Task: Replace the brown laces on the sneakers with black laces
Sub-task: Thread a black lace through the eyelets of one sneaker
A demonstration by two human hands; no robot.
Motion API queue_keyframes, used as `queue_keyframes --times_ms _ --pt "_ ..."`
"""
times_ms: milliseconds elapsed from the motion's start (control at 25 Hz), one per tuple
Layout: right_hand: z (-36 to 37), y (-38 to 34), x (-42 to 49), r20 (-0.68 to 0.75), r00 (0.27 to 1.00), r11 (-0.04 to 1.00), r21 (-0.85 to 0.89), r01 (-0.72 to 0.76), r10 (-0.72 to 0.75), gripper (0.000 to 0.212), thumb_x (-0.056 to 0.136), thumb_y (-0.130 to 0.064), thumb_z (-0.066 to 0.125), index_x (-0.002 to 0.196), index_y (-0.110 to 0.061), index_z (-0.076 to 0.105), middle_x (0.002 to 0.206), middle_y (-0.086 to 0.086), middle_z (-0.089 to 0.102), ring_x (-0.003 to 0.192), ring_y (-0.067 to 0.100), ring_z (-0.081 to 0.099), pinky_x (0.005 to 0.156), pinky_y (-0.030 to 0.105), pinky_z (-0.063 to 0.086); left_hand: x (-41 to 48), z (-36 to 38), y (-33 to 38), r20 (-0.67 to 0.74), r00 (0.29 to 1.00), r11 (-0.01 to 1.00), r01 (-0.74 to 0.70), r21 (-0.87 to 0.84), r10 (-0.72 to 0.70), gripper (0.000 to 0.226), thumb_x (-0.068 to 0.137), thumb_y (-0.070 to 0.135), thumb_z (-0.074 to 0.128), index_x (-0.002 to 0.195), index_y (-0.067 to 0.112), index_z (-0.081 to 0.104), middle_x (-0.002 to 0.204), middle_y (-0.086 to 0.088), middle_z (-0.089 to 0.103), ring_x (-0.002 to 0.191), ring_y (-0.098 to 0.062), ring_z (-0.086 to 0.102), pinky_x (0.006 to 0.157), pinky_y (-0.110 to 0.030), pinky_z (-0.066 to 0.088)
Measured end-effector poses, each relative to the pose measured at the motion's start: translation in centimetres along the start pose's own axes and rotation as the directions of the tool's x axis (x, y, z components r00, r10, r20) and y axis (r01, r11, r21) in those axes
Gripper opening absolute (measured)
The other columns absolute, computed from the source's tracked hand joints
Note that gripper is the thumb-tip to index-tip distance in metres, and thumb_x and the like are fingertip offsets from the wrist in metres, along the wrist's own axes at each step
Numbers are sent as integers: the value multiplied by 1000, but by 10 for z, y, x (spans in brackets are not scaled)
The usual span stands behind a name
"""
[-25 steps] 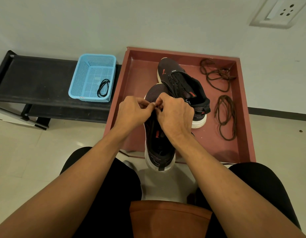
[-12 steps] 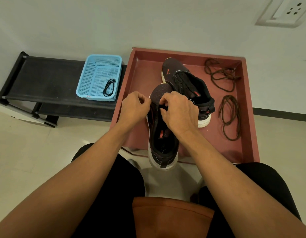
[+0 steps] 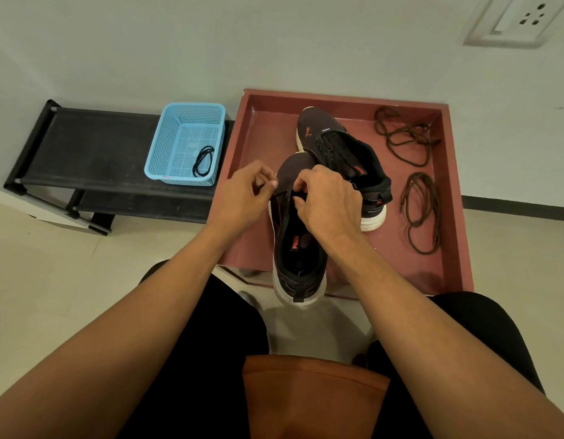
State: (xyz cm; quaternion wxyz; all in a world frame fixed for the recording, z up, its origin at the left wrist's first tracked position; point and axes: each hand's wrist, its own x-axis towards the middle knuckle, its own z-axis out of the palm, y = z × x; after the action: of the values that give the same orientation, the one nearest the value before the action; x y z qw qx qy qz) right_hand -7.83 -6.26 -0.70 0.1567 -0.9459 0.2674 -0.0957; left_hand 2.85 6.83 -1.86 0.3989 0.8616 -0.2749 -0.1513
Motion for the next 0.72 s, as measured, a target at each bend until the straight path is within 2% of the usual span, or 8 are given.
queue_keyframes --times_ms 80,160,240,320,440,560,600,720 --pt "-1 0 0 7 1000 1000 16 -7 7 20 90 -34 79 108 -29 71 112 -6 66 98 25 69 70 37 50 -3 4 4 10 997 982 -74 171 73 13 93 16 73 87 26 68 63 9 57 59 5 54 61 -7 37" --pt "-1 2 1 15 1000 999 40 -19 18 23 89 -34 80 109 -28 71 112 -5 67 98 27 69 74 39 54 -4 5 10 -13 993 967 -111 227 117 9 91 11 75 86 17 72 60 16 49 60 9 52 60 -2 33" --pt "-1 3 2 16 1000 998 51 -28 27 24 89 -34 80 110 -27 71 112 -4 67 98 28 69 75 40 55 -3 5 13 -7 990 949 -131 285 139 1 92 15 77 91 16 76 65 19 45 63 1 50 60 -3 32" --pt "-1 3 2 19 999 998 52 -31 30 27 89 -34 80 113 -26 71 113 -3 67 99 28 69 76 40 55 -1 4 13 7 991 922 -130 364 137 5 92 22 77 95 19 79 70 17 44 66 -6 45 58 -11 30" --pt "1 3 0 22 999 998 54 -27 26 33 91 -32 79 122 -28 70 116 -2 69 103 29 70 78 40 55 -1 -1 9 22 992 910 -122 395 123 8 89 25 80 83 21 78 65 18 42 61 -4 43 63 -23 29" --pt "1 3 0 33 999 997 61 -36 34 34 93 -30 78 126 -28 71 115 -1 71 103 30 71 81 41 58 -6 -21 8 46 995 910 -100 401 89 18 87 24 82 74 23 70 61 15 50 59 -3 48 65 -28 41" --pt "1 3 1 33 999 997 62 -40 38 34 92 -30 78 125 -28 72 114 -1 72 102 30 72 81 41 59 -10 -31 8 47 996 908 -88 409 75 16 87 23 82 76 20 71 62 13 53 59 -3 49 64 -26 44" --pt "0 2 1 33 998 997 66 -46 44 32 92 -29 78 123 -28 73 112 0 73 101 30 72 81 43 61 -26 -67 4 11 1000 902 1 433 -6 11 89 21 80 80 18 75 66 7 61 61 -6 55 61 -15 38"
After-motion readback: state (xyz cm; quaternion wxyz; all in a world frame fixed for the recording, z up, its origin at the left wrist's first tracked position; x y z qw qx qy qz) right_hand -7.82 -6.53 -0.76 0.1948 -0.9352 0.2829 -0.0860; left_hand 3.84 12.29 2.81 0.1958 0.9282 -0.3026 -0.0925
